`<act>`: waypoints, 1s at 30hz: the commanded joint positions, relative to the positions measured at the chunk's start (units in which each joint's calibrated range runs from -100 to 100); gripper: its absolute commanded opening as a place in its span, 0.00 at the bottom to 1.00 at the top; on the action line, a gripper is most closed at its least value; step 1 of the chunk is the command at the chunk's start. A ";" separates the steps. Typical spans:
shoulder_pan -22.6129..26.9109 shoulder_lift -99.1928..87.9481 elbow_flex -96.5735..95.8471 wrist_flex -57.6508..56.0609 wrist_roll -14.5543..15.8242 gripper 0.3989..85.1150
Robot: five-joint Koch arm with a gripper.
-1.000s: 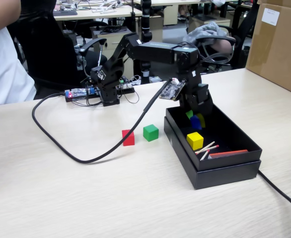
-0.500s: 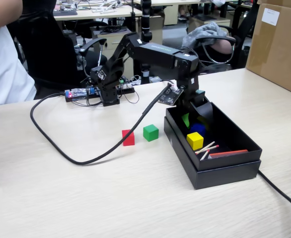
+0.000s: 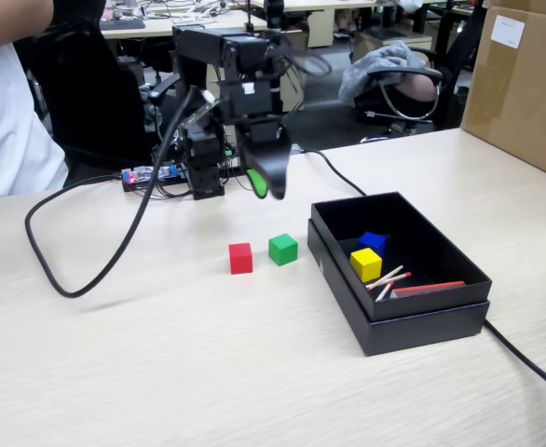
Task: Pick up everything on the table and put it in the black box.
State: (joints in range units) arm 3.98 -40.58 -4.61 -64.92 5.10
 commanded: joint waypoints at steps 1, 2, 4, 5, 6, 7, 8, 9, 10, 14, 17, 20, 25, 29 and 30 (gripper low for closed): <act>-1.37 -4.68 -2.37 0.00 1.03 0.59; -1.56 -4.45 -3.82 0.00 1.27 0.59; -1.95 -2.39 -5.64 0.00 1.61 0.59; -2.15 -0.90 -5.91 0.00 1.81 0.59; -2.25 0.59 -6.00 0.00 2.00 0.59; -2.34 1.74 -6.00 0.00 2.05 0.59; -2.44 3.46 -5.82 0.00 2.25 0.59; -2.59 5.30 -5.36 0.00 2.39 0.59; -2.74 7.13 -4.82 0.00 2.34 0.59; -2.98 15.28 -2.82 0.00 2.30 0.59; -3.22 21.71 -0.47 0.00 2.20 0.59; -3.37 26.30 0.89 0.00 2.05 0.58; -3.52 29.74 1.89 0.00 0.68 0.50; -3.52 32.03 2.52 0.17 0.68 0.41; -3.71 32.61 2.62 1.30 0.68 0.30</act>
State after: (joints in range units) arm 0.61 -7.83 -6.62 -64.61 5.89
